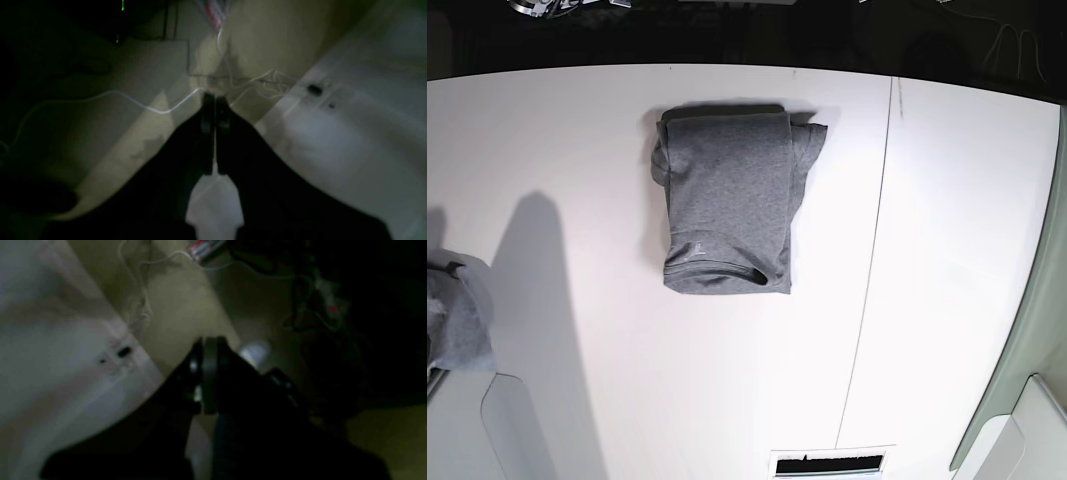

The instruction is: Layout the t-shirt on the table in an organized manner, then fold the t-shirt properly

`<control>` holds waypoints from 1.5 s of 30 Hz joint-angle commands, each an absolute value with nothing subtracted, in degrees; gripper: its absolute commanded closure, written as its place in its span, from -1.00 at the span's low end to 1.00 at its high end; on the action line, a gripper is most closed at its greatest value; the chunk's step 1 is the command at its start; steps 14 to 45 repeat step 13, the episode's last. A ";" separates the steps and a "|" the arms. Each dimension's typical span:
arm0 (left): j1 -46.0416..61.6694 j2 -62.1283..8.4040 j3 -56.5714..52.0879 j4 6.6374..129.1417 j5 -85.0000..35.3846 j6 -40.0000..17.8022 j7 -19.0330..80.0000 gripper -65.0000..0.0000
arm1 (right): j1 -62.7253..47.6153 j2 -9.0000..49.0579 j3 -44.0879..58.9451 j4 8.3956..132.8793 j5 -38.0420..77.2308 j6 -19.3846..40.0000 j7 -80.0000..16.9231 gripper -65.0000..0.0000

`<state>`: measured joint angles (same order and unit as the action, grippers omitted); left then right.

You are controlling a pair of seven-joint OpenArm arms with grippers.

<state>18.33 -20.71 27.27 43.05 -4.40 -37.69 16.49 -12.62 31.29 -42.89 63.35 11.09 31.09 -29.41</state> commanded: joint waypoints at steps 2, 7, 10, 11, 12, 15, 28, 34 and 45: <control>14.09 -18.98 28.60 38.30 -4.86 -38.13 16.08 0.95 | -9.87 29.15 -42.98 57.84 11.38 31.48 -29.10 1.00; 8.14 -15.44 30.52 32.05 -7.44 -38.06 16.16 0.95 | -7.31 24.49 -41.04 49.25 11.25 31.48 -29.15 1.00; 7.64 -15.07 30.52 31.88 -9.37 -36.21 15.97 0.95 | -7.55 22.48 -38.00 48.45 10.15 31.51 -30.46 1.00; 7.66 -15.07 30.52 31.88 -9.50 -34.94 15.59 0.95 | -7.81 21.89 -36.82 48.47 9.91 31.48 -31.38 1.00; 7.66 -15.07 30.52 31.86 -9.63 -34.20 14.96 0.95 | -8.03 21.37 -35.66 48.47 9.87 31.48 -31.51 1.00; 7.66 -15.11 30.52 31.86 -9.58 -33.17 14.28 0.95 | -8.19 21.02 -34.63 48.47 9.96 31.48 -31.46 1.00; 7.66 -15.11 30.52 31.86 -9.58 -33.17 14.28 0.95 | -8.19 21.02 -34.63 48.47 9.96 31.48 -31.46 1.00; 7.66 -15.11 30.52 31.86 -9.58 -33.17 14.28 0.95 | -8.19 21.02 -34.63 48.47 9.96 31.48 -31.46 1.00; 7.66 -15.11 30.52 31.86 -9.58 -33.17 14.28 0.95 | -8.19 21.02 -34.63 48.47 9.96 31.48 -31.46 1.00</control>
